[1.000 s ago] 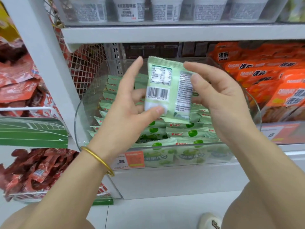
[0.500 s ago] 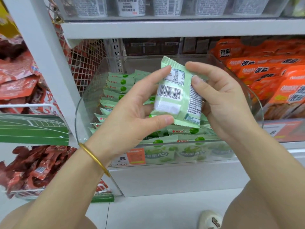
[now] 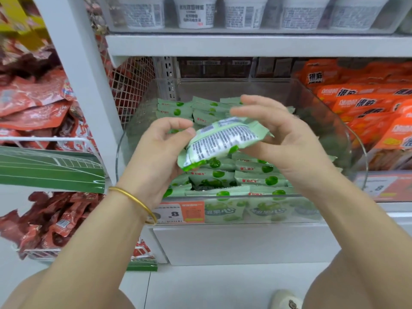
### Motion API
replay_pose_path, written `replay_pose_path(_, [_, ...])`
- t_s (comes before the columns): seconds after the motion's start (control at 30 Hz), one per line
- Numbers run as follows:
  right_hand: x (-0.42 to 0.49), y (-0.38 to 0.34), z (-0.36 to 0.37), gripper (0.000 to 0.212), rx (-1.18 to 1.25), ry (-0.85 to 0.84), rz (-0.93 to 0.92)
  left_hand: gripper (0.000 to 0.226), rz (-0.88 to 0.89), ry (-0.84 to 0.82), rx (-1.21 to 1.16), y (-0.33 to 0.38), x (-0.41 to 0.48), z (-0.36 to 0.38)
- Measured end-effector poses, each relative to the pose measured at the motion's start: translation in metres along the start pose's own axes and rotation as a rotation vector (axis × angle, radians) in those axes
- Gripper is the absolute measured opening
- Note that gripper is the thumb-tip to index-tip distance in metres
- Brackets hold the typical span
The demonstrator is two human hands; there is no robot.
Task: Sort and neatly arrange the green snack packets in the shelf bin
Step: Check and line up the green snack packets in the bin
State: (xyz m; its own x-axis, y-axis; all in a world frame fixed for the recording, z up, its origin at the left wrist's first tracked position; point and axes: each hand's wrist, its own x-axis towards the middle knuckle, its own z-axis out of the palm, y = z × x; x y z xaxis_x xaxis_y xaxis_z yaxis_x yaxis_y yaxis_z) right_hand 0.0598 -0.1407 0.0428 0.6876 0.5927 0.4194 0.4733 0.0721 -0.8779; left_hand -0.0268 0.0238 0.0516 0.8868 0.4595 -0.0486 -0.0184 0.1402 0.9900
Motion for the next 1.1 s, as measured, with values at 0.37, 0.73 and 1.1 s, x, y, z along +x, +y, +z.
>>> replay_pose_path(0.37, [-0.004, -0.005, 0.005, 0.017, 0.022, 0.099, 0.088, 0.018, 0.381, 0.147, 0.624, -0.007, 0.005, -0.02])
replay_pose_path(0.73, [-0.001, -0.009, 0.01, 0.035, -0.609, -0.16, -0.014, 0.022, 0.378, 0.075, 0.514, -0.005, 0.001, -0.01])
replay_pose_path(1.1, [0.001, -0.005, 0.009, 0.014, -0.762, -0.181, -0.079, 0.02, 0.422, -0.036, 0.715, -0.009, 0.0, -0.015])
